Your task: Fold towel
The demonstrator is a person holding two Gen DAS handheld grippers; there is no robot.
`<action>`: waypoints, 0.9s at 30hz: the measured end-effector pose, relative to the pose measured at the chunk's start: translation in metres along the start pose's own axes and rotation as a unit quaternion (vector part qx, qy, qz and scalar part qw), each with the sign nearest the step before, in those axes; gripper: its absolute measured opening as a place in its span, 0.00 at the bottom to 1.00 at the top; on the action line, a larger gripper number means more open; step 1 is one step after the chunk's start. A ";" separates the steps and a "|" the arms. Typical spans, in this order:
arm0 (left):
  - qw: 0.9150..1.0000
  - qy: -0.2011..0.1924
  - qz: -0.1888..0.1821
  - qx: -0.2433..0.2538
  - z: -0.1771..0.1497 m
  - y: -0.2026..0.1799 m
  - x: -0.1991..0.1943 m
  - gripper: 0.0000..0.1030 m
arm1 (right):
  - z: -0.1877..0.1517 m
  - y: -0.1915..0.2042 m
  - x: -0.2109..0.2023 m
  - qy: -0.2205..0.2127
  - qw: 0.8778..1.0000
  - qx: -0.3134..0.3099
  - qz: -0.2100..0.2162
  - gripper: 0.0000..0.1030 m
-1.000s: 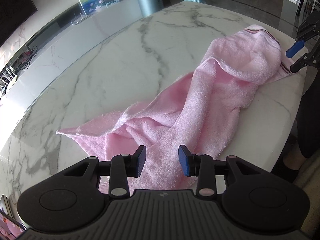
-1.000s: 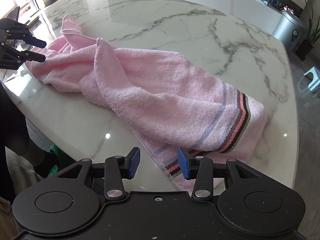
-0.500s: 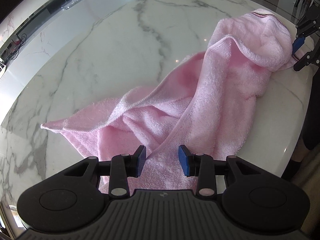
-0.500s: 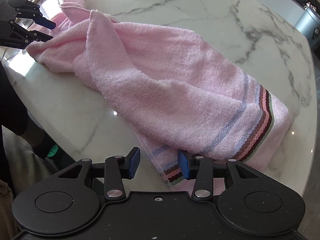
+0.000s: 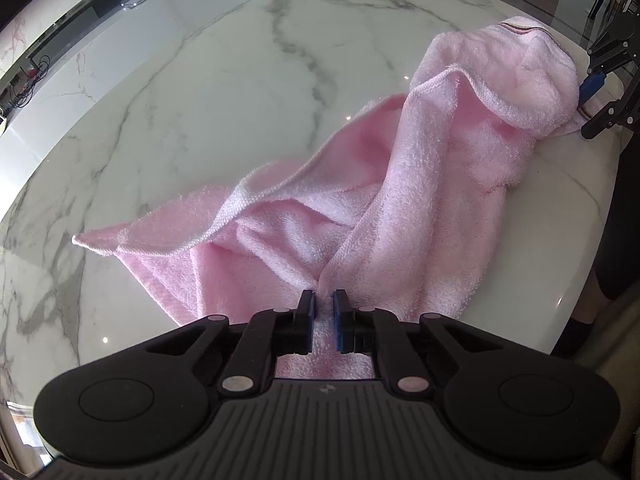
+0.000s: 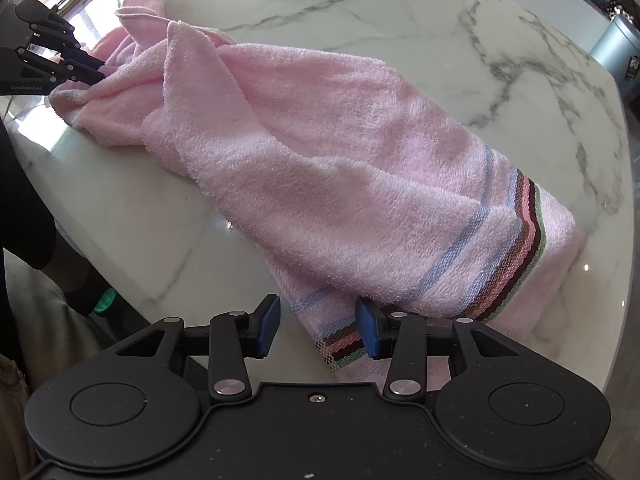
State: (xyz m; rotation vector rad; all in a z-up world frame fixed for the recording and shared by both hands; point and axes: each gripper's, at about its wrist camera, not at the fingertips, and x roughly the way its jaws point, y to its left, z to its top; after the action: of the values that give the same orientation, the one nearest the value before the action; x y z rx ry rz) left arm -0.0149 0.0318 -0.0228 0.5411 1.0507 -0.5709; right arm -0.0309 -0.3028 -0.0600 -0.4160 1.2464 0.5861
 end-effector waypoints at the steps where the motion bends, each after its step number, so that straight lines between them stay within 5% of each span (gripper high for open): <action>1: 1.000 -0.002 0.004 0.003 0.001 -0.001 -0.004 0.08 | -0.001 0.000 0.000 0.000 1.000 0.000 0.000 0.39; 9: 1.000 -0.005 0.014 0.008 -0.005 0.002 -0.024 0.08 | -0.005 -0.006 0.002 0.000 1.000 0.011 -0.008 0.36; 12: 1.000 -0.005 0.018 0.006 -0.009 0.001 -0.031 0.08 | -0.005 -0.005 0.003 -0.002 1.000 0.012 -0.017 0.26; 14: 1.000 -0.004 0.024 0.007 -0.011 -0.001 -0.036 0.08 | -0.006 -0.009 0.003 -0.003 0.999 0.018 -0.027 0.09; 27: 0.999 -0.013 0.044 0.004 -0.017 0.002 -0.054 0.08 | -0.009 -0.023 -0.021 -0.037 0.996 0.054 -0.066 0.06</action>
State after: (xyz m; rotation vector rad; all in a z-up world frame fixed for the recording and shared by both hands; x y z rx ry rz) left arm -0.0448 0.0540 0.0202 0.5833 0.9948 -0.5041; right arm -0.0280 -0.3298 -0.0429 -0.3791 1.1651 0.4164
